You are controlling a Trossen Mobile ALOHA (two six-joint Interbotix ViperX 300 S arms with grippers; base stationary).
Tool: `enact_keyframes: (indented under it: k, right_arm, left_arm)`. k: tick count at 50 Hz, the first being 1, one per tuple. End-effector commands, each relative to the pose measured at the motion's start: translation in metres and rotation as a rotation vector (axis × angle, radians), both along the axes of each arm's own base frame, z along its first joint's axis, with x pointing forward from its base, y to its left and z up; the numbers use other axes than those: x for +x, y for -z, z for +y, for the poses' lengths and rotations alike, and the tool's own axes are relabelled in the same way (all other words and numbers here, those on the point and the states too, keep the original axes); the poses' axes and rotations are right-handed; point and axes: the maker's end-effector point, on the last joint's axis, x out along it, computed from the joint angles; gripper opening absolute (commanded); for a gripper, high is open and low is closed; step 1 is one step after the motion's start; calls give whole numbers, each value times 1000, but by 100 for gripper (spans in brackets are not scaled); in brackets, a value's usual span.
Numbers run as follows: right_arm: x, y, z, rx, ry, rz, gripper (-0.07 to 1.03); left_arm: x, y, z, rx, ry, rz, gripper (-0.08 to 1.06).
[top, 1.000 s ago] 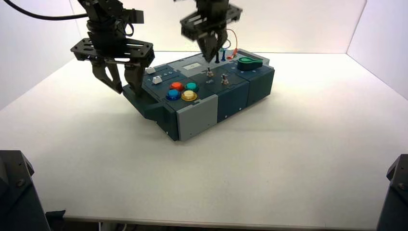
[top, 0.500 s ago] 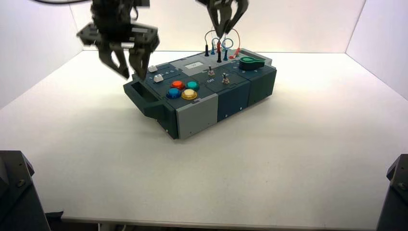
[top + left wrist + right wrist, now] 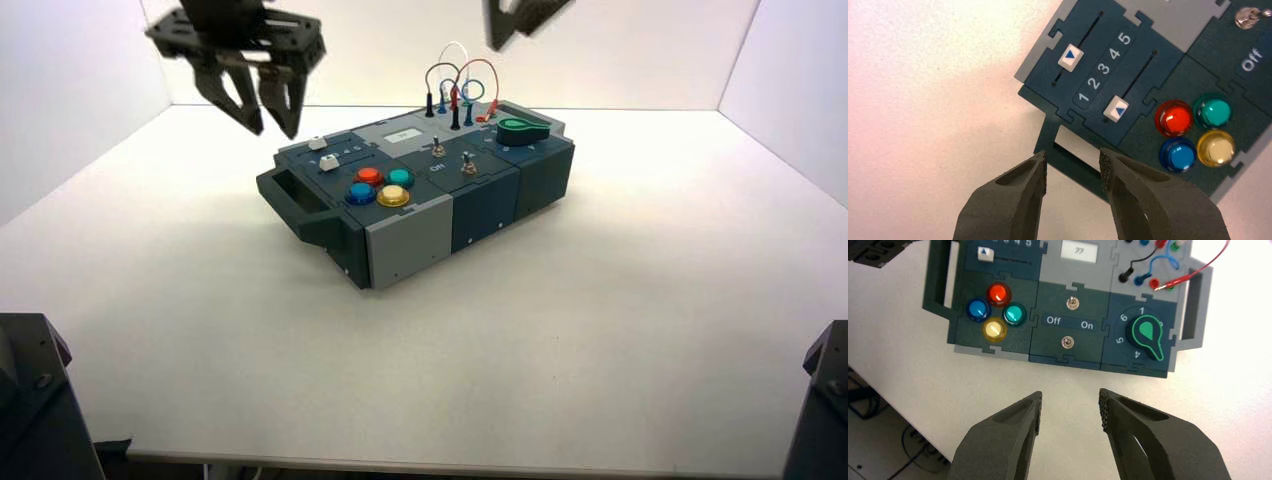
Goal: Flip the top switch off with the right gripper.
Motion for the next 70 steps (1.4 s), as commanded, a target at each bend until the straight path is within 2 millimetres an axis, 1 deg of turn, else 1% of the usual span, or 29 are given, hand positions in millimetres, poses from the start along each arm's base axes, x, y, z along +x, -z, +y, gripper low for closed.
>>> enact_keyframes:
  k: [1,6,12,16,21,23,31,41,46,55,70]
  right_arm:
    - [-12,-14,-10,61,15,-47,63]
    - [-21,-11,-19,90,40,-54,63]
    - [-30,-10,-28,131,57,-78,63]
    - [-34,-9,-34,146,72,-84,63]
    - [-39,-3,-40,143,79,-77,63]
    - [-41,0,-41,143,78,-75,63]
    - [-46,9,-43,162,89,-70,63]
    - [-54,23,-46,172,106,-44,63]
    - [-58,28,-49,168,109,-35,63]
    - [-59,24,-50,187,106,-57,63]
    - [-60,28,-49,201,111,-60,63]
  left_arm:
    - [-7,-27,4,-7,28,-46,56]
    - [-13,-39,8,-6,36,-57,56]
    - [-20,-62,12,-21,52,-107,56]
    - [-25,-73,14,-24,78,-139,56]
    - [-31,-79,17,-20,107,-158,56]
    - [-36,-78,19,-13,123,-156,56]
    - [-42,-72,22,-3,141,-146,56]
    - [-45,-63,22,-14,144,-157,56]
    - [-45,-62,22,-15,144,-159,56]
    - [-44,-61,21,-22,142,-165,56]
    - [-44,-60,21,-21,143,-165,56]
